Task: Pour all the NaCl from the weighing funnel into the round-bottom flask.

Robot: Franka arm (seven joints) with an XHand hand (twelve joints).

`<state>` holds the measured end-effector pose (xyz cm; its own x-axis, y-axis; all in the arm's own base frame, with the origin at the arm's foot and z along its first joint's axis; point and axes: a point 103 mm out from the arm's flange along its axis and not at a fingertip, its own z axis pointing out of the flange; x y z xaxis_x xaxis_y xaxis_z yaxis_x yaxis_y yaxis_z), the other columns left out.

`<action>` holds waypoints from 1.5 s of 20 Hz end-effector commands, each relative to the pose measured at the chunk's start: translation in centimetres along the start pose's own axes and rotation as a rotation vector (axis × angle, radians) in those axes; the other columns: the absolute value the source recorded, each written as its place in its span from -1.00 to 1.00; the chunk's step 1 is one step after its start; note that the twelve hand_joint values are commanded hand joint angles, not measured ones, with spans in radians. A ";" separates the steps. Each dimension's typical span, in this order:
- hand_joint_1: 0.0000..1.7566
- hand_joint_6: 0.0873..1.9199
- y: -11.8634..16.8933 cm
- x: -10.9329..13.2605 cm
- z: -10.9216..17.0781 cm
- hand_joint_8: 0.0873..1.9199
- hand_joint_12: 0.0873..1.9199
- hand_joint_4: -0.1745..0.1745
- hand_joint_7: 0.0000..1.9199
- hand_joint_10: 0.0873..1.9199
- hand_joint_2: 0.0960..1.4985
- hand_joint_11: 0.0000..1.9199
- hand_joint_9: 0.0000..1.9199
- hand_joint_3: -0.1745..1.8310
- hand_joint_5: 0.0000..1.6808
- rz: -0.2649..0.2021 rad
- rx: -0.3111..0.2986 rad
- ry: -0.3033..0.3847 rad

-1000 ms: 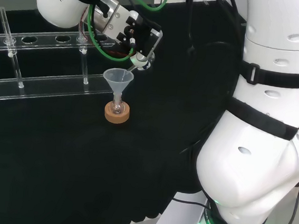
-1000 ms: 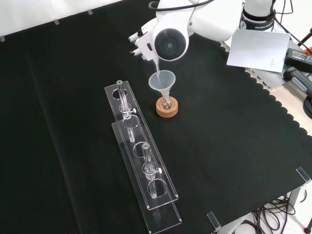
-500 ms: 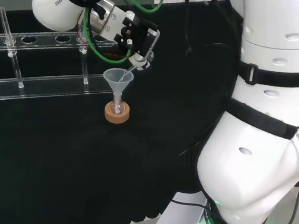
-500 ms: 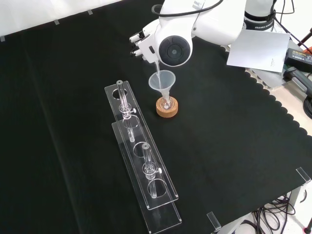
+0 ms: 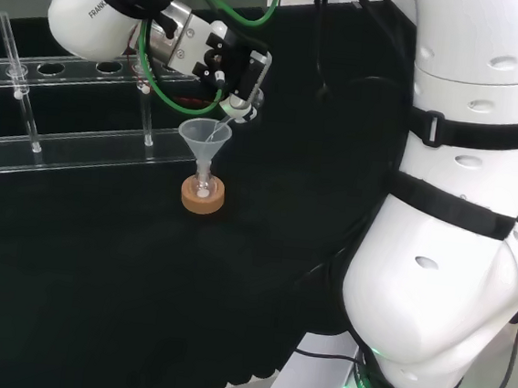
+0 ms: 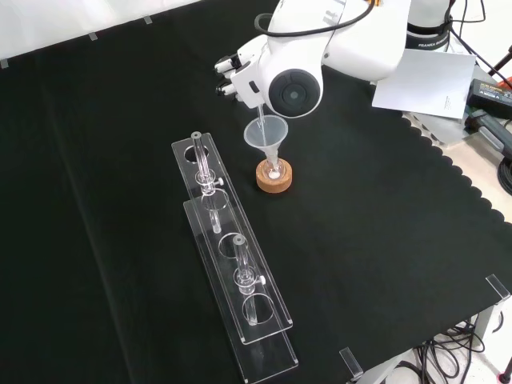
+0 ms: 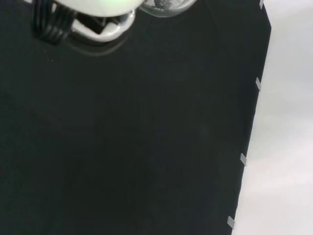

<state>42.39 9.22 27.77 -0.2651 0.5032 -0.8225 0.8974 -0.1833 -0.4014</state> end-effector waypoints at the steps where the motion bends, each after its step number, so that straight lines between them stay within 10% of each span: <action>1: 0.25 -0.14 0.0 0.1 0.0 -0.37 0.08 1.00 -0.45 -0.72 -0.18 -0.23 -0.02 -0.12 0.39 0.002 0.003 -0.028; 30: 0.25 -0.14 -0.6 0.4 -2.2 -0.37 0.08 1.00 -0.45 -0.72 -0.18 -0.23 -0.02 -0.12 0.40 0.028 -0.007 -0.188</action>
<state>42.51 11.13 28.43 -0.2995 0.3500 -0.8876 0.9056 -0.1885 -0.3799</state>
